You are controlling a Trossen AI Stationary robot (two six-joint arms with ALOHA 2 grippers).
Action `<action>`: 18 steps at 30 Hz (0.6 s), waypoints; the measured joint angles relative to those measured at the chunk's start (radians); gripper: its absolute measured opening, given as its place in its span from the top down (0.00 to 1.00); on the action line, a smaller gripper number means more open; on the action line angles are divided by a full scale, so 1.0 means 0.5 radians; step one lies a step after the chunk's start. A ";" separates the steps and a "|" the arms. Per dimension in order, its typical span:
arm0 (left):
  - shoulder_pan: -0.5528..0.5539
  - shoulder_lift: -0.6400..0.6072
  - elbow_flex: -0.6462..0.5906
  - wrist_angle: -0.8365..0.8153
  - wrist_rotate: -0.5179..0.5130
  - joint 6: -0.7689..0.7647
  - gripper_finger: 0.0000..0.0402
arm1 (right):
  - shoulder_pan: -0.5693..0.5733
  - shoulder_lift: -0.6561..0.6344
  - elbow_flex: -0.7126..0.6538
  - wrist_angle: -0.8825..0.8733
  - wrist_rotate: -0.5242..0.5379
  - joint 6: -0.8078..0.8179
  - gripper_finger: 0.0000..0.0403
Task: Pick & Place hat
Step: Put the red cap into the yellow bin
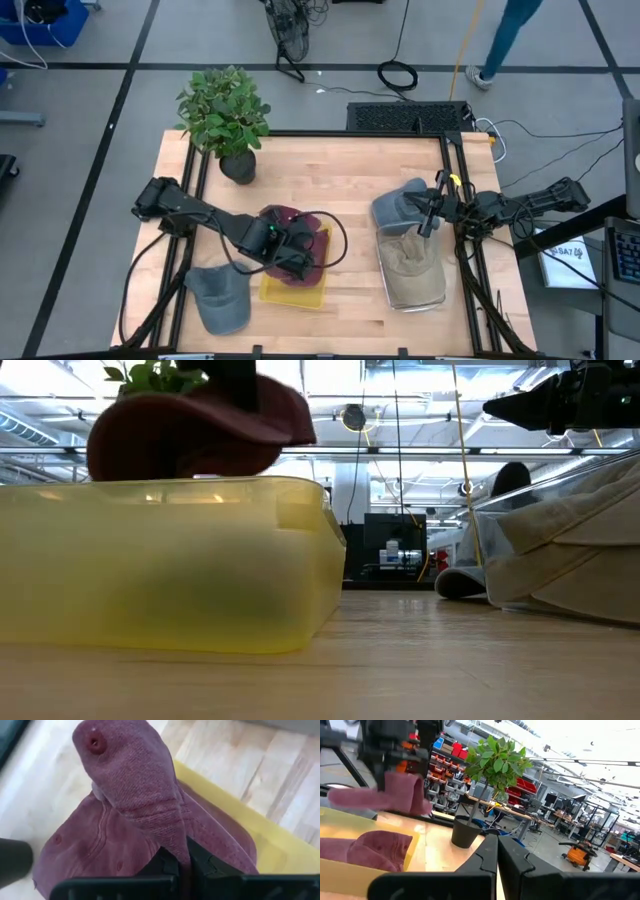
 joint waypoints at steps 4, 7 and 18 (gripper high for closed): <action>0.018 0.000 -0.134 0.196 0.101 0.010 0.98 | 0.000 0.001 0.000 0.000 0.000 0.002 1.00; 0.019 0.000 -0.227 0.325 0.168 0.013 0.98 | 0.001 0.001 0.000 -0.001 0.000 0.005 1.00; 0.011 0.001 -0.441 0.643 0.370 0.016 0.97 | 0.000 0.002 0.000 -0.021 0.000 0.077 1.00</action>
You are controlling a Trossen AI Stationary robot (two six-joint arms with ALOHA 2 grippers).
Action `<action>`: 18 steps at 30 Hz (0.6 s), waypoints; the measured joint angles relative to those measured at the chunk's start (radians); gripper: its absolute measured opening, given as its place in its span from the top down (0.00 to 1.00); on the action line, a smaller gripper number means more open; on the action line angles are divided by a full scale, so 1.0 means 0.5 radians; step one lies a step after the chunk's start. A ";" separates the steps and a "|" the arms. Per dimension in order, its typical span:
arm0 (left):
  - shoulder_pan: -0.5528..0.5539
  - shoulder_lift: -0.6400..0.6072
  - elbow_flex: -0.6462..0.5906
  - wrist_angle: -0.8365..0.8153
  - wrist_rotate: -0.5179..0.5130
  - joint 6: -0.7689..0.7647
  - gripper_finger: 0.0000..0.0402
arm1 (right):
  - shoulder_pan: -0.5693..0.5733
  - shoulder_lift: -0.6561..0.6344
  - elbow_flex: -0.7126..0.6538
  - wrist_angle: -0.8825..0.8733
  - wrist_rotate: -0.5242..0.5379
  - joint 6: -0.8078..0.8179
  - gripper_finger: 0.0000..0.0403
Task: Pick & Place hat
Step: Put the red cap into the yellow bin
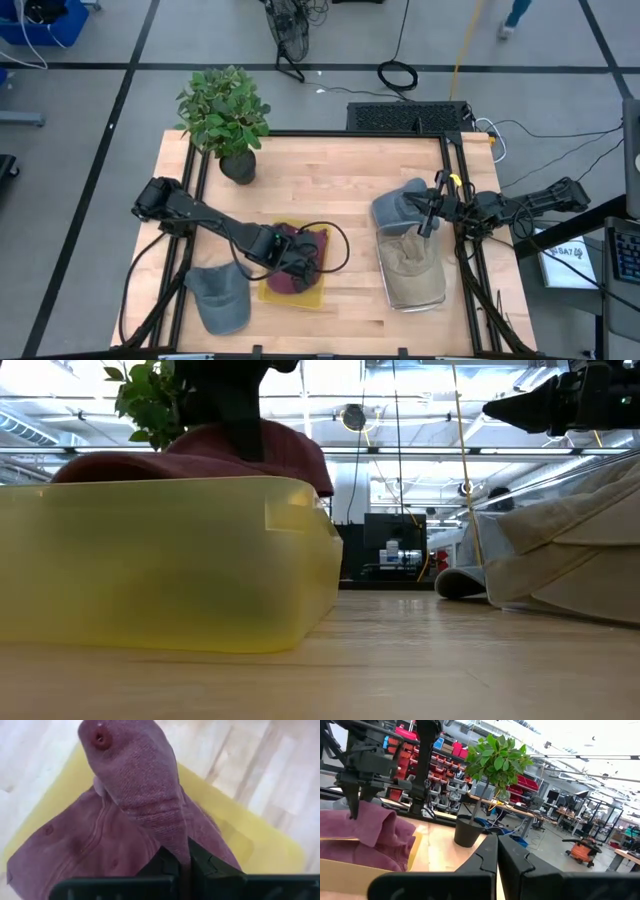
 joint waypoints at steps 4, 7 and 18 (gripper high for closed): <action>0.000 0.000 -0.012 0.035 0.024 0.021 0.97 | 0.000 0.000 0.000 -0.003 0.000 0.035 1.00; 0.000 0.000 -0.012 0.128 0.024 0.060 0.98 | 0.000 0.000 0.000 -0.010 0.000 0.035 1.00; 0.035 0.128 -0.017 0.110 0.074 0.077 0.97 | 0.001 0.007 0.001 -0.021 0.000 0.036 1.00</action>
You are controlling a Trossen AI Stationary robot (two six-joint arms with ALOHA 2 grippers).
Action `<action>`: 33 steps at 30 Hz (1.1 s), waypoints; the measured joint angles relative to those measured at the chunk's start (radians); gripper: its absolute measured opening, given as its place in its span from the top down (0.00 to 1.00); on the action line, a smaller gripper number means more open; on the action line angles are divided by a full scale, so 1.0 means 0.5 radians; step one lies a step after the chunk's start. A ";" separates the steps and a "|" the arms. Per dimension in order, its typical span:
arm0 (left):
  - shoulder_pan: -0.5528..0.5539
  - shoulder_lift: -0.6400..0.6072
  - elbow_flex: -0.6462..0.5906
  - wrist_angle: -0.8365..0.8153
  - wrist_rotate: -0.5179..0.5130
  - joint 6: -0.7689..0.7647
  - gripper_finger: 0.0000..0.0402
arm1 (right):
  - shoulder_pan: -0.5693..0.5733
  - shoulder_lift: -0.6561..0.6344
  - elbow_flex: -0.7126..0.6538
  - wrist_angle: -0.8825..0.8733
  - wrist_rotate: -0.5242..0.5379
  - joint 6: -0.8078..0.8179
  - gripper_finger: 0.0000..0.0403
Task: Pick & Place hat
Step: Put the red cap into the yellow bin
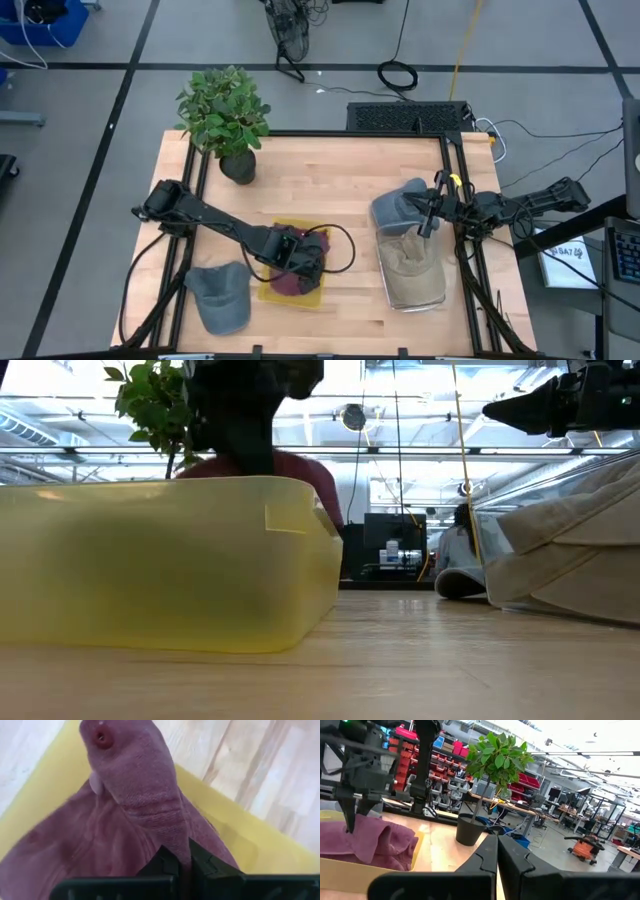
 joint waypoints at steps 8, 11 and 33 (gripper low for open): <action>0.010 0.060 -0.001 -0.001 0.039 0.072 0.92 | 0.000 0.016 0.000 -0.008 0.000 0.001 1.00; 0.010 0.057 -0.001 -0.005 0.040 0.073 0.92 | 0.000 0.016 0.000 -0.007 0.000 0.001 1.00; 0.018 0.041 -0.001 -0.011 0.210 0.140 0.65 | 0.001 0.016 0.000 -0.006 0.000 0.011 1.00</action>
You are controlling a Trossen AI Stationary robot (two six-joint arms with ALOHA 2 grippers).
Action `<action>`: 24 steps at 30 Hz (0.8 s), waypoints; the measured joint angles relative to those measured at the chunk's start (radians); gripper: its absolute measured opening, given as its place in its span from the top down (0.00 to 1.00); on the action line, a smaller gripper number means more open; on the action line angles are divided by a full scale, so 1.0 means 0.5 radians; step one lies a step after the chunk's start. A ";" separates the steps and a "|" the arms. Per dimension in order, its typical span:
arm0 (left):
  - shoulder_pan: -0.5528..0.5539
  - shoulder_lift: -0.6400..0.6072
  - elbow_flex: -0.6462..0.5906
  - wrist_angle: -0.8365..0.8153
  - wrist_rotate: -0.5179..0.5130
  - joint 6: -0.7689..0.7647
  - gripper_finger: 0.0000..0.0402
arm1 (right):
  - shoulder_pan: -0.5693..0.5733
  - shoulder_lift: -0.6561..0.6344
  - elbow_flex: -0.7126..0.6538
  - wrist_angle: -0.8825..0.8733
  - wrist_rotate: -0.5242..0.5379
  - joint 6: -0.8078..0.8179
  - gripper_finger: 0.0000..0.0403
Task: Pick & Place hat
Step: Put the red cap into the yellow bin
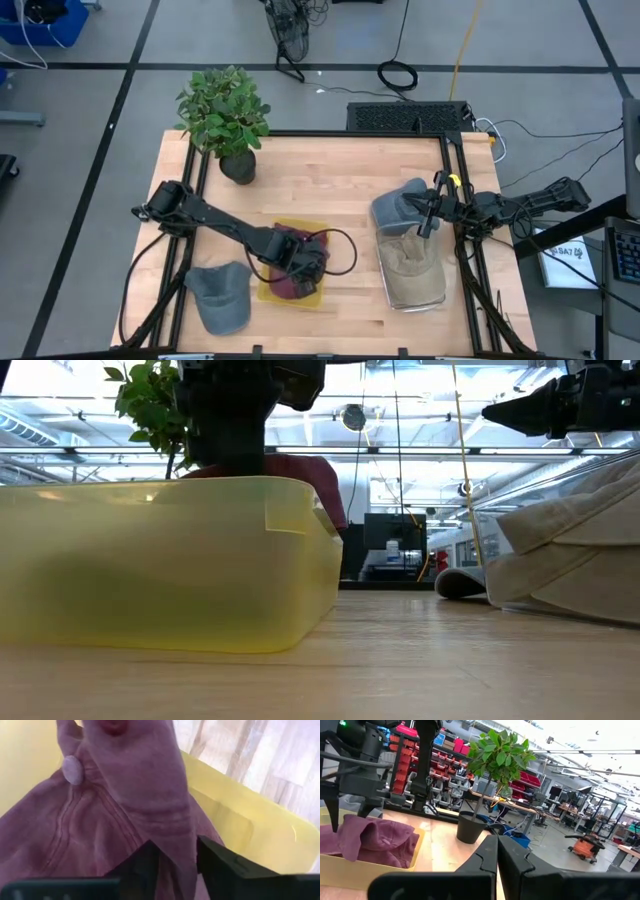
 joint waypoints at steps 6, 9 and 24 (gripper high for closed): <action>0.040 -0.022 0.050 -0.024 0.151 -0.043 0.50 | -0.001 0.000 0.000 0.000 0.000 0.042 1.00; 0.045 -0.071 0.107 -0.045 0.216 -0.031 0.46 | -0.001 0.000 0.000 0.000 0.000 0.039 1.00; 0.044 -0.319 0.260 -0.395 0.042 0.525 0.43 | -0.001 0.002 0.000 -0.001 0.001 0.036 1.00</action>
